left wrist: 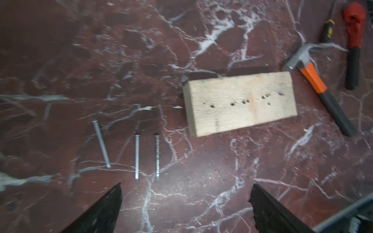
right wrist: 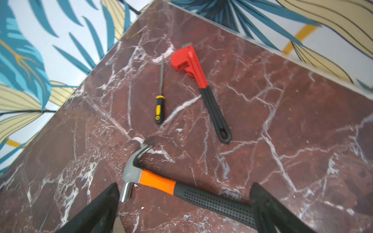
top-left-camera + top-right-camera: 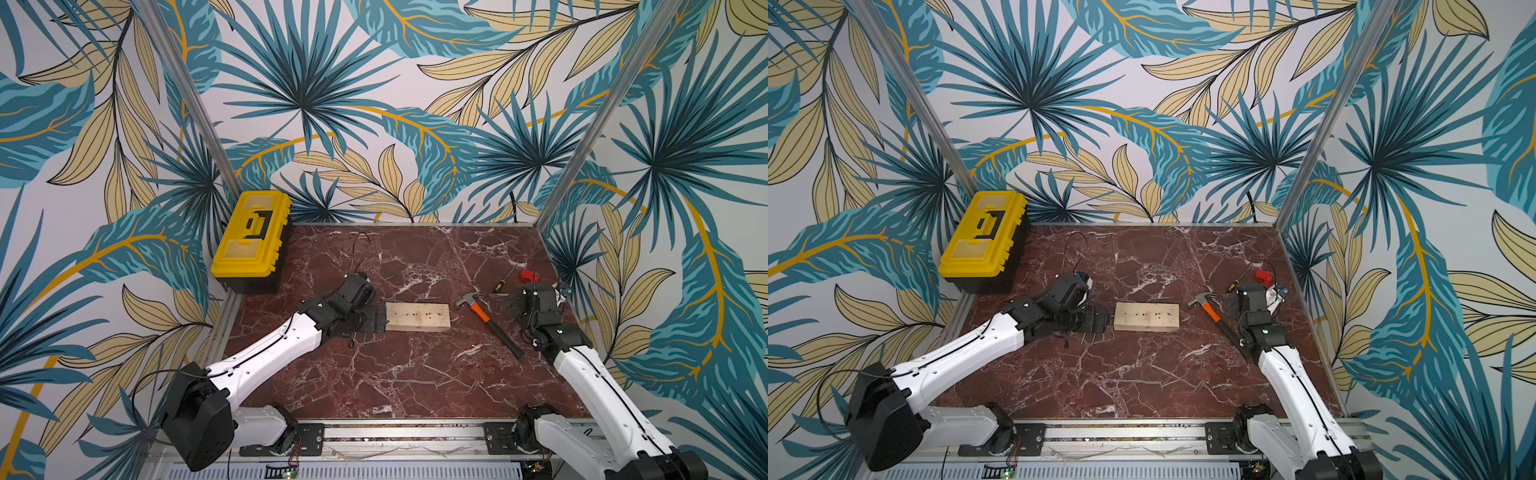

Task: Use a claw hammer to pull out a nail
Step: Reset both arms

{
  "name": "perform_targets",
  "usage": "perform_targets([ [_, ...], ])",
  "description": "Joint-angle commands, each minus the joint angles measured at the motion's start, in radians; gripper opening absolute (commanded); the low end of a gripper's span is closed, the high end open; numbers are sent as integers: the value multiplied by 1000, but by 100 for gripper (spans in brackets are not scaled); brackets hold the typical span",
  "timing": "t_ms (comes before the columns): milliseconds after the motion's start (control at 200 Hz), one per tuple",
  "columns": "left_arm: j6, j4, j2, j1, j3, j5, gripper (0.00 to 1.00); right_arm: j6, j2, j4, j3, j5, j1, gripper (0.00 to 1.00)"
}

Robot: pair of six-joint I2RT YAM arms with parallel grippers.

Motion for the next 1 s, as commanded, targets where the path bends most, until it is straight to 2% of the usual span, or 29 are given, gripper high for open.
perform_targets([
  [0, 49, 58, -96, 43, -63, -240, 100, -207, 54, -57, 68, 48, 56, 99],
  [150, 153, 204, -248, 158, -215, -383, 100, -383, 94, 51, 101, 218, 159, 99],
  [245, 221, 340, -333, 232, -340, -468, 99, -460, 106, 155, 70, 267, 184, 99],
  [391, 326, 592, -387, 369, -483, -445, 100, -555, 108, 365, -37, 298, 186, 100],
  [501, 381, 731, -285, 455, -516, -401, 100, -629, 131, 517, -132, 371, 186, 100],
  [651, 449, 948, -73, 504, -512, -390, 100, -680, 156, 696, -223, 420, 184, 99],
  [876, 580, 1261, 113, 523, -507, -302, 100, -734, 177, 923, -325, 369, 174, 100],
  [991, 553, 1428, 187, 541, -549, -291, 100, -746, 217, 1033, -363, 340, 152, 99],
])
